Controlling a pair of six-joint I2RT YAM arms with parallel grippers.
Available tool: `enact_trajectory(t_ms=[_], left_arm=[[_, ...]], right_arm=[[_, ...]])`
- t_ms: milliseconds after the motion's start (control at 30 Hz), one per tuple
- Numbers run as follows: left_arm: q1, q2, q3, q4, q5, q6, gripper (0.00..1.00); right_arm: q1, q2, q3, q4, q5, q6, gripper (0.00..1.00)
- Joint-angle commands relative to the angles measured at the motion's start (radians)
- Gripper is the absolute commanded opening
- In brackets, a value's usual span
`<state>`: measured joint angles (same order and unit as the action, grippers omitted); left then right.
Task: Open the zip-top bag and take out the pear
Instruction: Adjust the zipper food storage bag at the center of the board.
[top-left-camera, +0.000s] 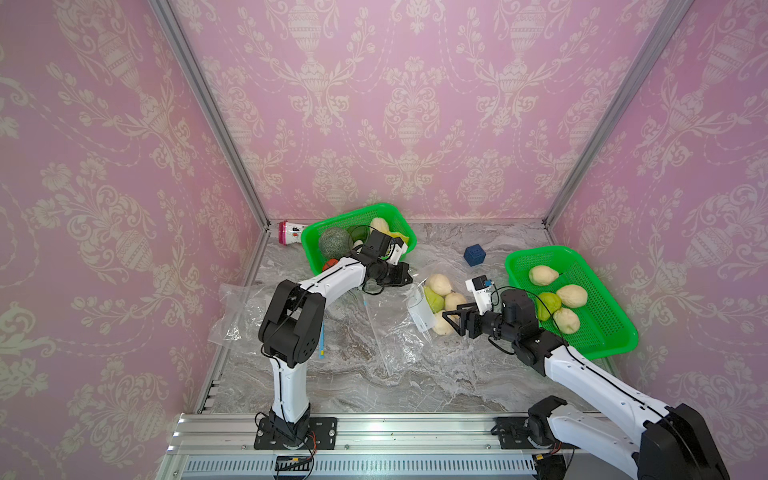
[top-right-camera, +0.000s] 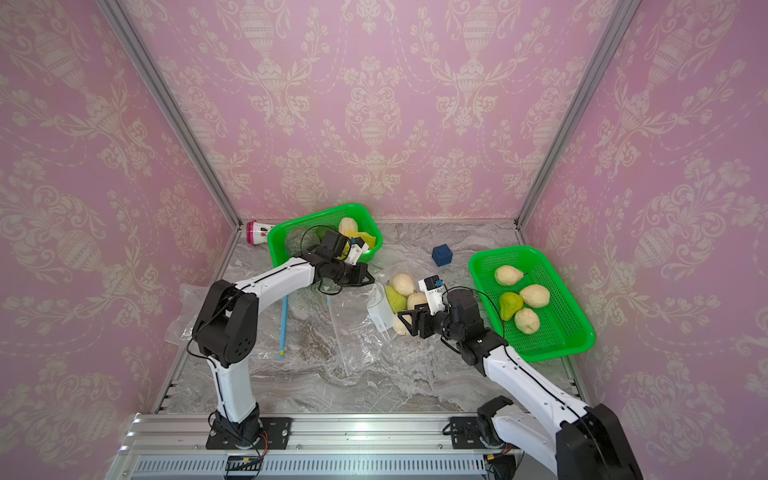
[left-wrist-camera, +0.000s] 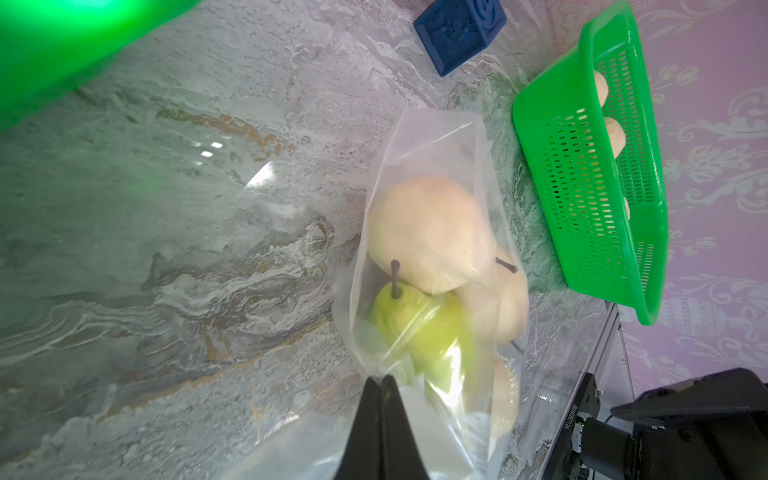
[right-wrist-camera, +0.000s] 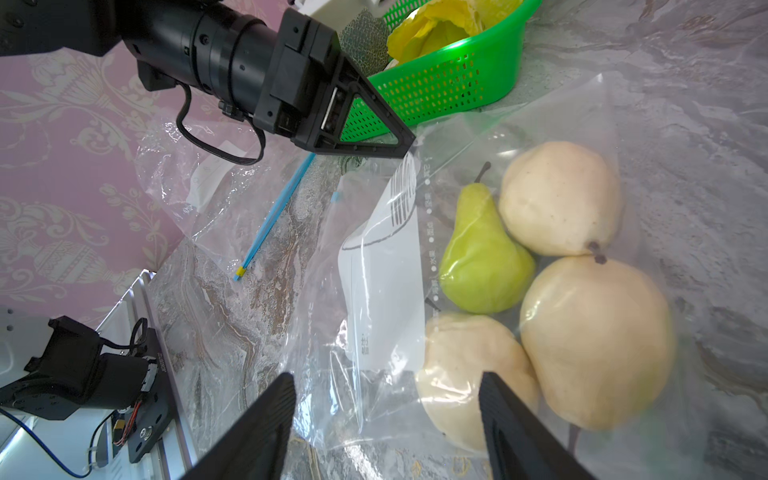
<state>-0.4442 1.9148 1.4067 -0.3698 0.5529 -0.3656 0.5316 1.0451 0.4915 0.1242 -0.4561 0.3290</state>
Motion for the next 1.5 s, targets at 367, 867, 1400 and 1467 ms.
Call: enact_trajectory(t_ms=[367,867,1400,1467], left_arm=[[0.044,-0.225,-0.218,-0.183,-0.027,0.142,0.00],[0.150,-0.471,-0.437,-0.254,-0.122,0.131,0.47],[0.160,-0.560,-0.604,-0.405,-0.121,0.030,0.56],[0.162,-0.542,-0.592,-0.417,-0.115,0.010,0.56]], right_arm=[[0.179,0.109,0.134,-0.079,0.198,-0.091,0.73],[0.305,0.065,0.101,-0.087,0.247,-0.232,0.75],[0.335,0.036,0.031,-0.020,0.299,-0.239,0.76],[0.333,0.025,0.022,-0.015,0.303,-0.237,0.76]])
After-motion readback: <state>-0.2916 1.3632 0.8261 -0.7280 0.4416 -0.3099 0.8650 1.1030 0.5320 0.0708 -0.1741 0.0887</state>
